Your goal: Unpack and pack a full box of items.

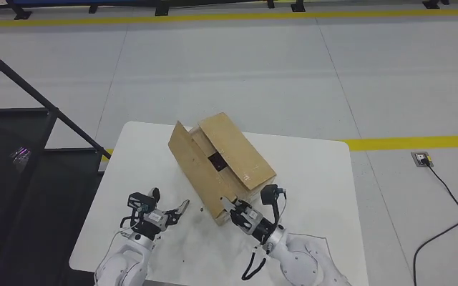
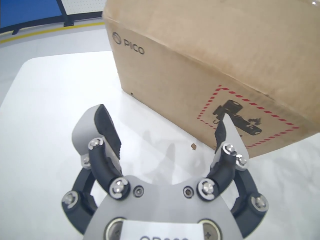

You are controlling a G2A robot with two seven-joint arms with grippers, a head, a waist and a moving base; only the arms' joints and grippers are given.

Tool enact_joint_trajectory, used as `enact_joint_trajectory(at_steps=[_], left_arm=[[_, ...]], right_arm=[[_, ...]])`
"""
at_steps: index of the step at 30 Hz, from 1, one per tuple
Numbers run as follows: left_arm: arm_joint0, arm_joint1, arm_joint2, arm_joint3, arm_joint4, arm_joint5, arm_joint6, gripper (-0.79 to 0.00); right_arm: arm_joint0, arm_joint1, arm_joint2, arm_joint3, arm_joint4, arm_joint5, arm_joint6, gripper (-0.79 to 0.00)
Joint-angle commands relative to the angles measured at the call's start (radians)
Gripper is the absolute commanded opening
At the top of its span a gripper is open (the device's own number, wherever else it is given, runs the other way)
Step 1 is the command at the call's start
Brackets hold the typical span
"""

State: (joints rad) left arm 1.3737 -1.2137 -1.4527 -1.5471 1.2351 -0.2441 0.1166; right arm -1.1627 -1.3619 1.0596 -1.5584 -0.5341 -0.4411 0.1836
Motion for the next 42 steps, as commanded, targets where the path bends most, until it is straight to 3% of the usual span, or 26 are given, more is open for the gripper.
enact_joint_trajectory(at_steps=[1, 11, 21, 33, 42], left_arm=[[0.004, 0.002, -0.020, 0.000, -0.007, 0.004, 0.001, 0.000], [0.018, 0.010, -0.106, -0.004, -0.041, 0.041, 0.005, 0.000], [0.017, 0.011, -0.130, -0.008, -0.047, 0.058, -0.001, 0.000], [0.017, 0.011, -0.131, -0.017, -0.041, 0.075, -0.011, 0.000], [0.002, 0.010, -0.137, -0.004, -0.042, 0.094, -0.038, 0.000]], right_arm=[[-0.005, 0.003, 0.007, -0.005, -0.002, -0.023, 0.013, -0.785], [-0.062, 0.030, 0.078, -0.050, 0.041, -0.164, 0.102, -0.785], [-0.102, 0.048, 0.121, -0.082, 0.019, -0.170, 0.143, -0.785], [-0.174, 0.070, 0.172, -0.127, -0.021, -0.260, 0.132, -0.785], [-0.191, 0.082, 0.216, -0.126, -0.031, -0.245, 0.102, -0.785]])
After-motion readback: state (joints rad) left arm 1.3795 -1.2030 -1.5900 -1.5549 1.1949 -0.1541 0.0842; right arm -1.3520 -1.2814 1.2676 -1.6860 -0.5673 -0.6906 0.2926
